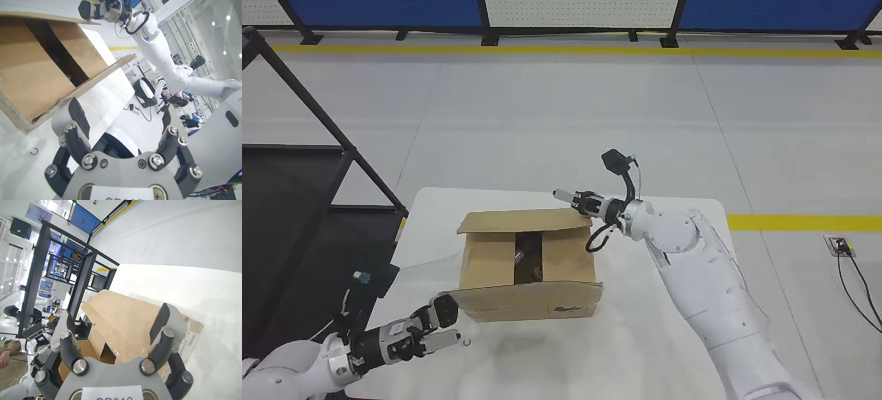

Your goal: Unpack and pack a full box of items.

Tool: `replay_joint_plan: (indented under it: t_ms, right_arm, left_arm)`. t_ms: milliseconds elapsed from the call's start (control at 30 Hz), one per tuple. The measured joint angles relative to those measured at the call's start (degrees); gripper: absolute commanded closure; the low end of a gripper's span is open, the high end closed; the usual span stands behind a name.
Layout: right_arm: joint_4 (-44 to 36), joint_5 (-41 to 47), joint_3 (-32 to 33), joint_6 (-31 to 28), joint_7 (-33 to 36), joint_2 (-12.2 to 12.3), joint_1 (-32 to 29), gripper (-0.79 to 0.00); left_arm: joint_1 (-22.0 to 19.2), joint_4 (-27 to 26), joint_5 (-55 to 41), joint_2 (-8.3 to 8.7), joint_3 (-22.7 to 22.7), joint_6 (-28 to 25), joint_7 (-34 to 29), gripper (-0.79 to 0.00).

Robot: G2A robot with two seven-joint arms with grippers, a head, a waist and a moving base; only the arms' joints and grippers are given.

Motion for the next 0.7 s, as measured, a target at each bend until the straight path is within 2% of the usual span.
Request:
replay_joint_plan:
  t_ms: [133, 300, 467, 700]
  right_arm:
    - [-0.6, 1.8, -0.1, 4.0, 4.1, 0.1, 0.6, -0.785]
    - [0.1, 3.3, -1.2, 8.5, 5.9, -0.2, 1.6, -0.785]
    - [1.0, 5.8, -2.0, 9.5, 7.0, -0.5, 2.4, -0.785]
    - [3.6, 7.6, -4.0, 10.8, 8.3, -1.1, 4.6, -0.785]
  left_arm:
    - [-1.0, -0.6, 4.0, -0.30, 1.3, 1.9, 5.7, -0.785]
    - [-4.0, -0.4, 6.5, -0.70, 4.3, 5.8, 11.1, -0.785]
    - [-8.0, 0.6, 11.3, -1.15, 8.4, 8.9, 15.4, -0.785]
    - [-13.8, 3.5, 16.6, -1.82, 14.5, 12.1, 17.5, -0.785]
